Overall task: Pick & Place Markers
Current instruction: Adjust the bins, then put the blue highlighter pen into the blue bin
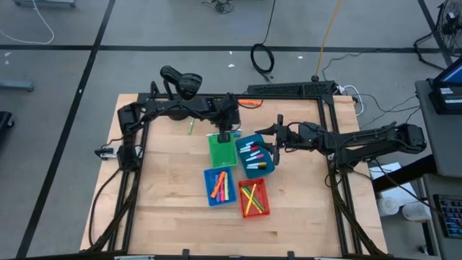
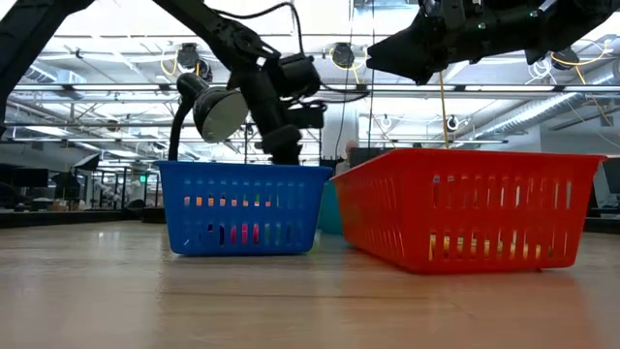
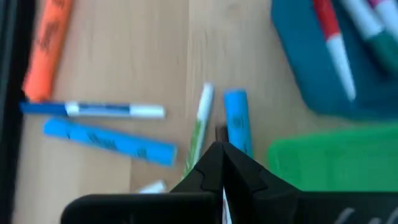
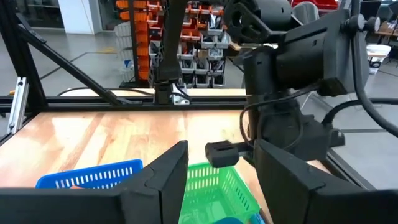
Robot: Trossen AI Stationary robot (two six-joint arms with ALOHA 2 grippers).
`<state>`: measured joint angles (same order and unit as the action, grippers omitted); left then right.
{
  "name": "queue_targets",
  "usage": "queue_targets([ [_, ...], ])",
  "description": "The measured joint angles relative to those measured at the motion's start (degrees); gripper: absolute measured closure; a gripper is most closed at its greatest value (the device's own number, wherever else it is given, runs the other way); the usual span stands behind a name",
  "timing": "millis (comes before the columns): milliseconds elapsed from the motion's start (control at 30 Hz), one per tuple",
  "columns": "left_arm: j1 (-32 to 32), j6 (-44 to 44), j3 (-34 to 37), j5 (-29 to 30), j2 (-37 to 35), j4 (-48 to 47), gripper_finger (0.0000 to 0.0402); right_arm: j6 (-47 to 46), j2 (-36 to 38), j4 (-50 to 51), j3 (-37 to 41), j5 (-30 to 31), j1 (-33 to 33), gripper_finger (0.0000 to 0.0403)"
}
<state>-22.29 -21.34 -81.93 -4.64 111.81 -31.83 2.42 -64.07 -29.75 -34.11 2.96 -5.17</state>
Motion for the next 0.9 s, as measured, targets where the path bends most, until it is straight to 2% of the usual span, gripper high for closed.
queue_targets([
  [167,-2.4,0.7,3.1,0.6,-0.1,0.4,0.0399,0.0,0.0,-0.1,0.0,0.0,0.0,0.0232],
  [267,-3.4,0.9,5.8,-1.1,-0.1,0.6,0.0397,-0.2,0.0,-0.2,0.0,0.0,0.0,0.0232],
  [400,-2.6,0.8,7.6,-4.8,-0.1,0.2,0.0399,0.0,0.0,-0.6,0.0,0.0,-0.1,0.0232],
  [633,0.3,0.0,7.5,-7.4,-0.1,2.2,0.0398,-0.9,0.0,-0.6,0.0,0.0,-0.5,0.0232],
  [900,1.8,0.3,7.4,-0.4,-0.1,1.2,0.0379,-0.8,0.0,-0.4,0.0,0.0,-0.5,0.0232],
])
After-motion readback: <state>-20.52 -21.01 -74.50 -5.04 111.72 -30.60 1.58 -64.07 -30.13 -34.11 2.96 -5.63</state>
